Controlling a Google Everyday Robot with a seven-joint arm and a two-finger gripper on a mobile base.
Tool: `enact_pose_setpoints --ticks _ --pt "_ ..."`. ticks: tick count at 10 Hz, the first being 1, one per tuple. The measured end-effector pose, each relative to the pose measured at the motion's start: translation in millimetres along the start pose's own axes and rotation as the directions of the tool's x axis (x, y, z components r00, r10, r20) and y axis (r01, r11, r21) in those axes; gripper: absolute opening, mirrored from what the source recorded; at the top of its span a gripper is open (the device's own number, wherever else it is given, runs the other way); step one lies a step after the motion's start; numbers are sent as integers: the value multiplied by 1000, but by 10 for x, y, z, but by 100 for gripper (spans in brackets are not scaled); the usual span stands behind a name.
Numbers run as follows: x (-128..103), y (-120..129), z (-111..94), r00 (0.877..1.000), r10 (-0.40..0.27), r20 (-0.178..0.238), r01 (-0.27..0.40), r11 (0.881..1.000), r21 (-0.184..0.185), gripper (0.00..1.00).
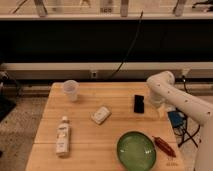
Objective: Place the eraser on the white sponge
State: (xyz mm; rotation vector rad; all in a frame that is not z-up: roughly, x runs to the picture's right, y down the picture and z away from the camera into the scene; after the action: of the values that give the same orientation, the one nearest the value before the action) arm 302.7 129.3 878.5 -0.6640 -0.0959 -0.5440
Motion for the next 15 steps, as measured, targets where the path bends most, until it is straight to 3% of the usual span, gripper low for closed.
enact_pose_setpoints --ticks 3,6,15 --pt "-137 -178 -112 999 -35 29 34 999 28 80" --pt "-324 -368 -69 992 -112 57 111 994 18 80" --pt "-485 -735 37 947 -305 99 302 952 49 80"
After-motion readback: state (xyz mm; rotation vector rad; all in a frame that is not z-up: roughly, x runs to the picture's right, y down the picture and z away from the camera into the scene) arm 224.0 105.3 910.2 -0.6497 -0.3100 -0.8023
